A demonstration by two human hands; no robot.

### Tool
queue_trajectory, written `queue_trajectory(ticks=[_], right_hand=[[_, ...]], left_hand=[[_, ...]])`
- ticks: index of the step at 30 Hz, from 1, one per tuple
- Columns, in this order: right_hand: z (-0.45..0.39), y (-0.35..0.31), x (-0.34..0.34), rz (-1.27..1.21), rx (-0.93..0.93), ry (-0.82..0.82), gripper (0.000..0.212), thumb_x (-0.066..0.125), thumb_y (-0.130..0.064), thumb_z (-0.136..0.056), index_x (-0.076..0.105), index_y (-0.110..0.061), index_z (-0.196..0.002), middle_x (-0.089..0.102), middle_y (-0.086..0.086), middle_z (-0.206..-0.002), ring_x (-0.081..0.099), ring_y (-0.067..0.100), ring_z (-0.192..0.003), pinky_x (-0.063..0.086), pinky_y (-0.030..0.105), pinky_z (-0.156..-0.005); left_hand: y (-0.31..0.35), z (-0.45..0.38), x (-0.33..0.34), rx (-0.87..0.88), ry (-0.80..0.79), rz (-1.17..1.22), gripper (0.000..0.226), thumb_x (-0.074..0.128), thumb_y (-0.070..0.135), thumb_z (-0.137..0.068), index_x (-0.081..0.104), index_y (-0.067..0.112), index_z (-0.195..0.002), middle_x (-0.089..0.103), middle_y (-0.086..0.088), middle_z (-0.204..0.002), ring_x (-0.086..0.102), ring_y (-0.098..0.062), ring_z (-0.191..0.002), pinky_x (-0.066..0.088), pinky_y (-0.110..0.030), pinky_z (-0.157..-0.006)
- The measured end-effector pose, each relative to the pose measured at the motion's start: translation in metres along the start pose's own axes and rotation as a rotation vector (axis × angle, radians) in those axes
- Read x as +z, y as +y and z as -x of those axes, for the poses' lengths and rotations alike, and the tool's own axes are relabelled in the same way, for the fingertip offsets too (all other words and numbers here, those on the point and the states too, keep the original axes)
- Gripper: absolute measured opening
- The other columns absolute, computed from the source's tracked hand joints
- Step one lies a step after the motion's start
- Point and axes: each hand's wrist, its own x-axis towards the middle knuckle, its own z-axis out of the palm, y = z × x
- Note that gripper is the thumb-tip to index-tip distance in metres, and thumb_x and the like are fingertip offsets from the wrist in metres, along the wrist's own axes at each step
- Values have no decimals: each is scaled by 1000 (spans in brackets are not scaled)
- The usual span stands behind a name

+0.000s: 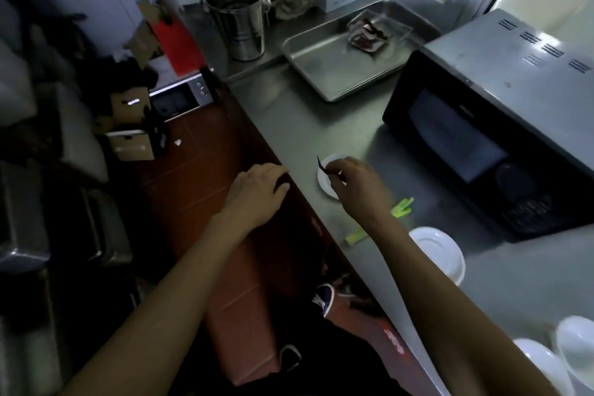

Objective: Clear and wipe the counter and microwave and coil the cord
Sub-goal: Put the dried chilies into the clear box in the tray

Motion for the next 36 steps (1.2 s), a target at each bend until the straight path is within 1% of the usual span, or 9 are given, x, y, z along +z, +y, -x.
queue_trajectory(ticks=[5, 9, 15, 19, 22, 26, 30, 33, 36], right_hand=[[-48, 23, 7, -74, 50, 13, 17, 64, -12, -89, 72, -17, -104, 67, 2, -93, 63, 23, -86, 53, 44, -75], [-74, 38, 2, -87, 63, 27, 19, 64, -11, -90, 72, -17, -106, 66, 1, -94, 62, 22, -86, 53, 44, -73], [-101, 61, -12, -89, 115, 56, 19, 64, -8, -90, 72, -15, -106, 67, 3, -96, 64, 23, -86, 54, 45, -75], [-124, 73, -16, -96, 144, 55, 20, 63, -6, -89, 73, -14, -105, 68, 4, -97, 64, 22, -87, 54, 43, -78], [-146, 82, -13, -96, 174, 69, 19, 62, -10, -91, 72, -19, -104, 66, -1, -97, 62, 18, -88, 52, 38, -77], [-188, 94, 0, -109, 209, 113, 20, 60, -14, -91, 72, -24, -104, 65, -3, -96, 62, 18, -87, 53, 39, -78], [-236, 102, 16, -64, 259, 157, 21, 60, -16, -88, 73, -21, -105, 68, 1, -95, 62, 23, -90, 53, 41, -78], [-274, 107, 23, 9, 345, 158, 19, 64, -18, -88, 73, -23, -103, 68, -1, -96, 62, 22, -92, 51, 38, -78], [-312, 114, 24, 33, 395, 157, 18, 65, -15, -86, 73, -20, -102, 68, 0, -95, 62, 21, -91, 52, 41, -79]], left_hand=[[7, -58, -4, 22, -43, -12, 41, 49, 37, -100, 50, 24, -140, 52, 1, -144, 46, -19, -131, 39, -40, -105], [10, -94, -7, 26, -44, -8, 43, 48, 36, -101, 50, 23, -142, 49, 0, -147, 42, -19, -135, 33, -36, -107], [14, -138, -3, 77, -58, 1, 43, 50, 37, -101, 51, 23, -141, 50, 1, -147, 45, -19, -134, 33, -33, -107], [11, -171, 2, 105, -81, 32, 43, 50, 37, -100, 52, 22, -140, 52, 0, -145, 46, -20, -132, 36, -36, -109], [7, -203, 3, 118, -112, 60, 43, 50, 38, -100, 52, 23, -140, 52, 0, -145, 46, -20, -132, 37, -38, -109], [-5, -259, 1, 169, -162, 67, 43, 51, 37, -99, 51, 26, -141, 51, 0, -145, 46, -20, -132, 38, -39, -109], [-19, -328, -4, 224, -184, 107, 44, 52, 41, -96, 56, 25, -136, 54, 1, -142, 49, -22, -131, 40, -41, -108], [-25, -379, -9, 246, -222, 149, 42, 55, 38, -93, 59, 21, -132, 59, -1, -136, 52, -24, -127, 43, -39, -105], [-34, -423, -13, 330, -235, 171, 47, 52, 36, -90, 61, 14, -130, 62, -9, -131, 55, -30, -122, 45, -43, -102]])
